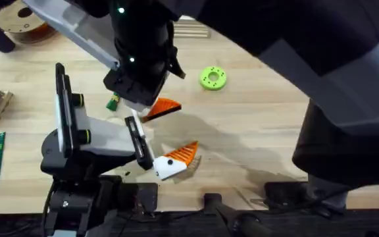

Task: Pick up the gripper from the table and insert it into the empty holder that is missing its gripper. Then pick up a screw, insert it into the mounting hole, and use the screwdriver to tighten it. Finally, clean up the table by picking up the vegetable and placing it into the bucket.

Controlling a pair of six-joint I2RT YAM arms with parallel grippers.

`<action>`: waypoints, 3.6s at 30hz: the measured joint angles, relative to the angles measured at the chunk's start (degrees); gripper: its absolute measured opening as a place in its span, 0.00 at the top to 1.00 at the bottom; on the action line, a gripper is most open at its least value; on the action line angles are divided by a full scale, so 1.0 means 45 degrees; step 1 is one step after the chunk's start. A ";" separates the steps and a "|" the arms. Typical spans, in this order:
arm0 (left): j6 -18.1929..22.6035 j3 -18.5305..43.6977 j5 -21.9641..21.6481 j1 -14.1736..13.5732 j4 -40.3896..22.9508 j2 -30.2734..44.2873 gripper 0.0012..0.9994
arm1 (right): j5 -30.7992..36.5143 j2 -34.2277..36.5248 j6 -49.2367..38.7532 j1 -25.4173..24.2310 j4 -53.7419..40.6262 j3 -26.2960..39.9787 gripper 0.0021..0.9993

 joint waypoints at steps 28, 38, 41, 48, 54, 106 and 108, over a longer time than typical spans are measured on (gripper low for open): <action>0.0000 0.0000 0.0000 0.0000 0.0000 0.0000 0.01 | 0.0000 -0.0005 0.0000 0.0000 0.0073 0.0005 1.00; 0.0000 0.0000 0.0000 0.0000 0.0000 0.0003 0.01 | 0.0000 0.0000 0.0000 0.0000 0.0073 0.0005 1.00; 0.0000 0.0000 0.0000 0.0000 0.0000 0.0002 0.01 | 0.0000 0.0003 -0.0003 0.0000 0.0073 0.0005 1.00; 0.0000 0.0000 0.0000 0.0000 0.0000 0.0004 0.01 | 0.0000 0.0023 0.0000 0.0009 0.0073 0.0005 1.00; -0.0005 0.0000 0.0005 0.0000 0.0000 -0.0010 0.01 | -0.0005 0.0214 0.0000 0.0087 -0.0034 0.0005 1.00; -0.0009 0.0000 0.0049 0.0000 -0.0010 -0.0010 0.01 | 0.0114 -0.0689 0.0155 -0.0065 0.0246 0.0019 0.33; -0.0001 0.0000 0.0049 0.0000 -0.0010 -0.0010 0.01 | 0.0082 -0.1152 0.0289 -0.0247 0.0145 0.0019 0.18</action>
